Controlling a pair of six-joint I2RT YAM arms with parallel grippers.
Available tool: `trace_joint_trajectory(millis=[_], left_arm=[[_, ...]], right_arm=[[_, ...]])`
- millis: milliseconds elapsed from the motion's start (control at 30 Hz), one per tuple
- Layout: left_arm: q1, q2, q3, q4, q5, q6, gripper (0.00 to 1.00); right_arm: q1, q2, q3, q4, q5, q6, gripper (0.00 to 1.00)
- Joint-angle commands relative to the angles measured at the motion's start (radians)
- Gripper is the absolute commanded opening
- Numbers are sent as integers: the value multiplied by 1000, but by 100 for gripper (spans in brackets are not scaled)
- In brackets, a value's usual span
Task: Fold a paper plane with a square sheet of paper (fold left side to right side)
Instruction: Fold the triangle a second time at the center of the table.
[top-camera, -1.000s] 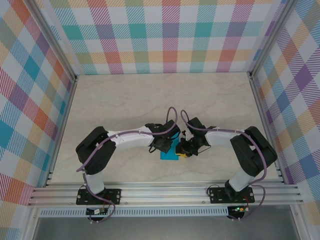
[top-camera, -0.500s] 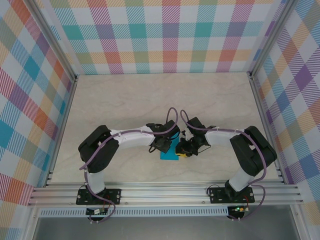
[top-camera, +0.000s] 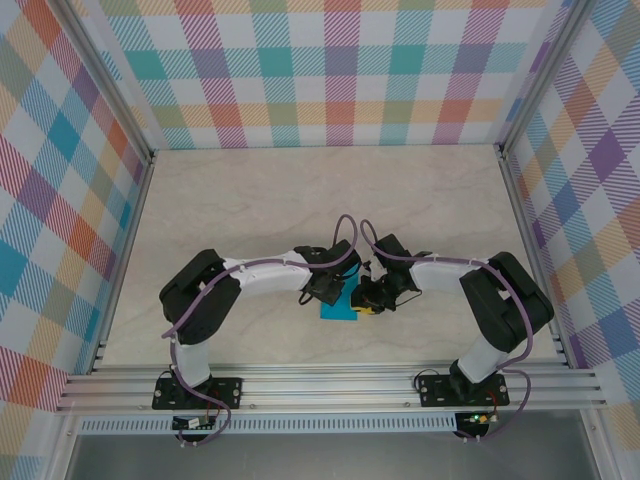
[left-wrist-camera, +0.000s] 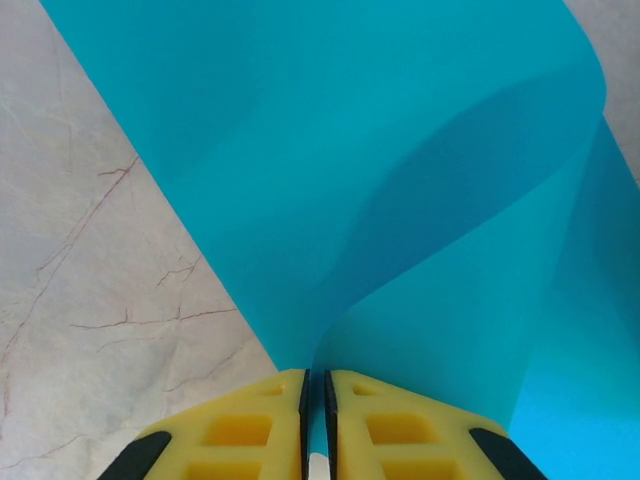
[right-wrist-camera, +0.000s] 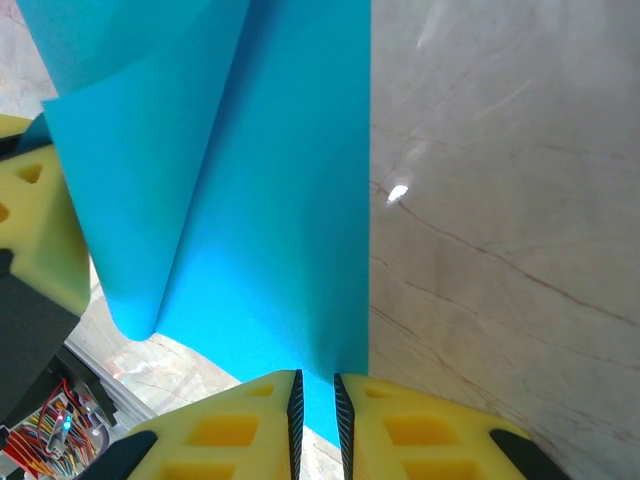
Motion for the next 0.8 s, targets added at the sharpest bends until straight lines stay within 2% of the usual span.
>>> trace_joint_trajectory(millis=[0,767], left_arm=[[13,17,30,7,2,13,15],[12,-3,27,25,9,10,16]], right_arm=[[14,47,0,-20,45,-20,20],[14,45,-1,-20,55,-15,20]])
